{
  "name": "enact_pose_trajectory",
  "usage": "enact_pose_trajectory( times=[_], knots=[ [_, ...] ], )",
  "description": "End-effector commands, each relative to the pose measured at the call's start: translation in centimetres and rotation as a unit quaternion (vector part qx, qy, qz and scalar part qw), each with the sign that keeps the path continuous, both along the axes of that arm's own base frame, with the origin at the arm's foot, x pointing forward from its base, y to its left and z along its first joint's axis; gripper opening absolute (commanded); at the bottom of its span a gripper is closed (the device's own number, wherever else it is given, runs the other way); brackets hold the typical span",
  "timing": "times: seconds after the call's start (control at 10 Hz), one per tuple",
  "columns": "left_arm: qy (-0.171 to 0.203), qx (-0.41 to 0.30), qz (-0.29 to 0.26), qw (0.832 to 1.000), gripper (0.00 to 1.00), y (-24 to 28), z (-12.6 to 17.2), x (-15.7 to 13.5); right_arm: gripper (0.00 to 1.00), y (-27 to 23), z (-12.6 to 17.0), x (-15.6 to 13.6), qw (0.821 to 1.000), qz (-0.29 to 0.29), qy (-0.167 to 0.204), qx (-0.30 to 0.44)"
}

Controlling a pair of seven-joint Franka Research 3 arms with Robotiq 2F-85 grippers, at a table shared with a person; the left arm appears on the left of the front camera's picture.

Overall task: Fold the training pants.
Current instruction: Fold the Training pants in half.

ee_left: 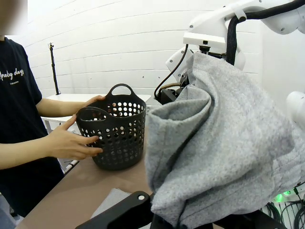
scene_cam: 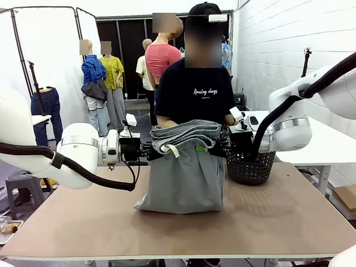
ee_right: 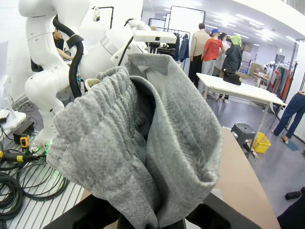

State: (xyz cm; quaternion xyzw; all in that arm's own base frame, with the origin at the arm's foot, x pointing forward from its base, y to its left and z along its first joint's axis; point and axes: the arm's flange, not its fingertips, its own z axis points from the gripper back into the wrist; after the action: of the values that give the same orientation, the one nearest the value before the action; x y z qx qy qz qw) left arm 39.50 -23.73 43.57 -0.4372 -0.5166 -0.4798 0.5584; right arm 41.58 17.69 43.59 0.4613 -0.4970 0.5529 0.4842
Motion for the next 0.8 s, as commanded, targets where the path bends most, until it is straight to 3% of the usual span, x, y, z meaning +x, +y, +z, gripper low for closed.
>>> enact_pose_trajectory(
  times=[0.0, 0.7],
  knots=[
    [-0.004, 0.002, 0.001, 1.0, 0.0, -0.12, 0.33, -0.08, 0.0, 0.01, 0.01, -0.23, 1.0, -0.004, 0.004, 0.01],
    [-0.004, 0.002, 0.001, 1.0, 0.0, -0.12, 0.33, -0.08, 0.0, 0.01, 0.01, -0.23, 1.0, -0.004, 0.004, 0.01]
  ],
)
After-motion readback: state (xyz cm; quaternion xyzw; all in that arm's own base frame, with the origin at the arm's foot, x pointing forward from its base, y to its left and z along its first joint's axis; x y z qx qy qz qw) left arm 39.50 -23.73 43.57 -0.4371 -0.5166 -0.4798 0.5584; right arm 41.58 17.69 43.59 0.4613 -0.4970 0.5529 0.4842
